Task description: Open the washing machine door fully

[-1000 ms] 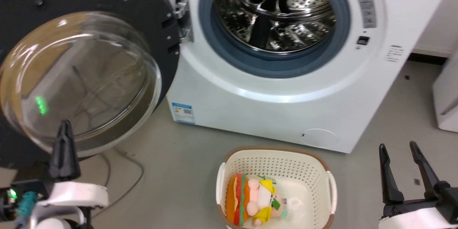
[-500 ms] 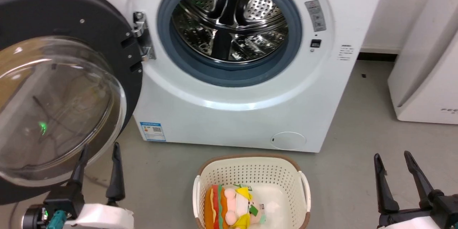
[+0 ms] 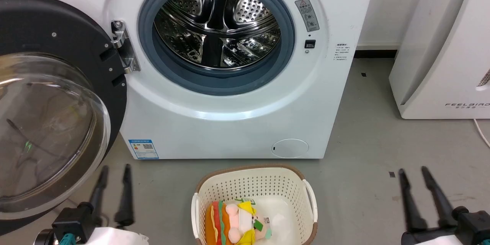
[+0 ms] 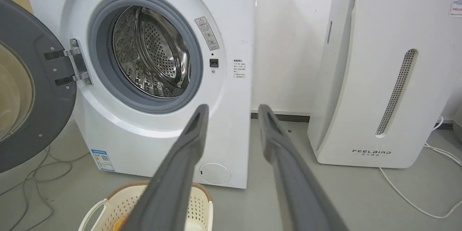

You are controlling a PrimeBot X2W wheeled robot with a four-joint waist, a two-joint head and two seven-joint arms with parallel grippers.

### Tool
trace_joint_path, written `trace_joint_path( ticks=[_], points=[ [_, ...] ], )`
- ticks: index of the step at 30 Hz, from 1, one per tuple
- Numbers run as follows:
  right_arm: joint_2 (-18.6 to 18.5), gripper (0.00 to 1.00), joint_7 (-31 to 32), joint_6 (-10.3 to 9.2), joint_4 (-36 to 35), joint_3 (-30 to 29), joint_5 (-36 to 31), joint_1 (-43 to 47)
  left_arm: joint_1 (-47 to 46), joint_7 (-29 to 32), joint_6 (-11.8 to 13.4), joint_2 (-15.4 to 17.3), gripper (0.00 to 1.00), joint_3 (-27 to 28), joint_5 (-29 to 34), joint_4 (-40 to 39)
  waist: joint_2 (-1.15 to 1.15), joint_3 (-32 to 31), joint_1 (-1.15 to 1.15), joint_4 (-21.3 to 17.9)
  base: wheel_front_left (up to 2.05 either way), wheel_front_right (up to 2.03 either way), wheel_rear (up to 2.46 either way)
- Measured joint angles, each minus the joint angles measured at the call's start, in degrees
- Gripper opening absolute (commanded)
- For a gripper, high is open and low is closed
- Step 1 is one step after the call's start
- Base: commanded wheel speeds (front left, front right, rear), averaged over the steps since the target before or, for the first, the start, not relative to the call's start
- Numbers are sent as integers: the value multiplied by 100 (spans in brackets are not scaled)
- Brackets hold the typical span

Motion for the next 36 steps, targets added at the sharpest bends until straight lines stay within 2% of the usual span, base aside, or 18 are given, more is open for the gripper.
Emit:
trace_joint_path(
  ticks=[36],
  points=[
    [-1,0,365,0,-2,137,-34,-65,-7,372,162,-3,0,-234,112,-124,0,45,1,-21,0,0,0]
  ],
)
